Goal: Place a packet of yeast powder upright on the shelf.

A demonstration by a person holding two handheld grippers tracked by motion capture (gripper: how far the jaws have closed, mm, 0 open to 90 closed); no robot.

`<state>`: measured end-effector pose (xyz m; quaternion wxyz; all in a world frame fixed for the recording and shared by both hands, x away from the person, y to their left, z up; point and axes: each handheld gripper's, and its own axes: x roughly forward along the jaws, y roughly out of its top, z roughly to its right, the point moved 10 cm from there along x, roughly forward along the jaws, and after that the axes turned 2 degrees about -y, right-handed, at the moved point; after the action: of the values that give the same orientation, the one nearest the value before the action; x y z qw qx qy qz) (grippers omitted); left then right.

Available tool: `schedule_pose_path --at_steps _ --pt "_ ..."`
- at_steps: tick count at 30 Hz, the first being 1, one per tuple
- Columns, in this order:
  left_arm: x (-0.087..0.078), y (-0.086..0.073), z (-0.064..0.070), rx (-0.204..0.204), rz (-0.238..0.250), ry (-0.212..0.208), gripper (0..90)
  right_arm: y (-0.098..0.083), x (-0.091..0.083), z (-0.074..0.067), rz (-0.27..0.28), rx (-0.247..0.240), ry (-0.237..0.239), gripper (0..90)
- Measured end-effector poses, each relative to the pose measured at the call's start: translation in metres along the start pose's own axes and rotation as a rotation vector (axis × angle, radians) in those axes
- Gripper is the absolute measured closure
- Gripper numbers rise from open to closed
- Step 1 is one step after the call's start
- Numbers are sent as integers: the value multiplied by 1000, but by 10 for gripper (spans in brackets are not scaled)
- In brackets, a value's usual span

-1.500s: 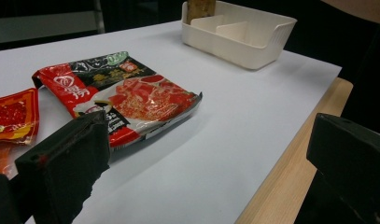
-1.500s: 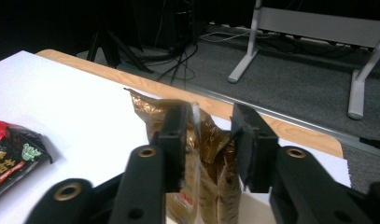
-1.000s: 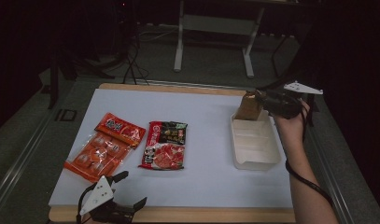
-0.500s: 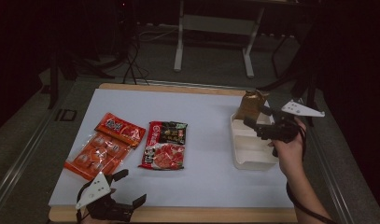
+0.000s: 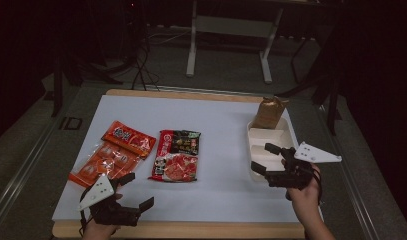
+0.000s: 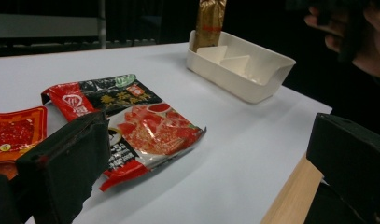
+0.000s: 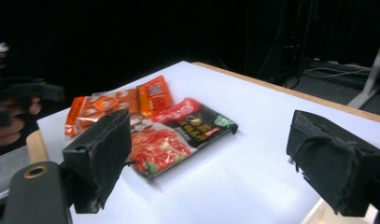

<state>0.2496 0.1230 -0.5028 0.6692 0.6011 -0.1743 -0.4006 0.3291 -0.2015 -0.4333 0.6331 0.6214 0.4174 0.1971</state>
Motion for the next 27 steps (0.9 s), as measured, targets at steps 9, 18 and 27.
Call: schedule_pose_path --at_steps 9,18,27 --pt "10 2 -15 7 -50 22 4 -18 -7 -22 -36 -36 4 131" --pt "21 5 -25 35 -83 42 35 -23 -13 -35 -9 -39 39 134" --pt "33 5 -42 79 -108 115 214 -25 -17 -36 7 -23 55 138"
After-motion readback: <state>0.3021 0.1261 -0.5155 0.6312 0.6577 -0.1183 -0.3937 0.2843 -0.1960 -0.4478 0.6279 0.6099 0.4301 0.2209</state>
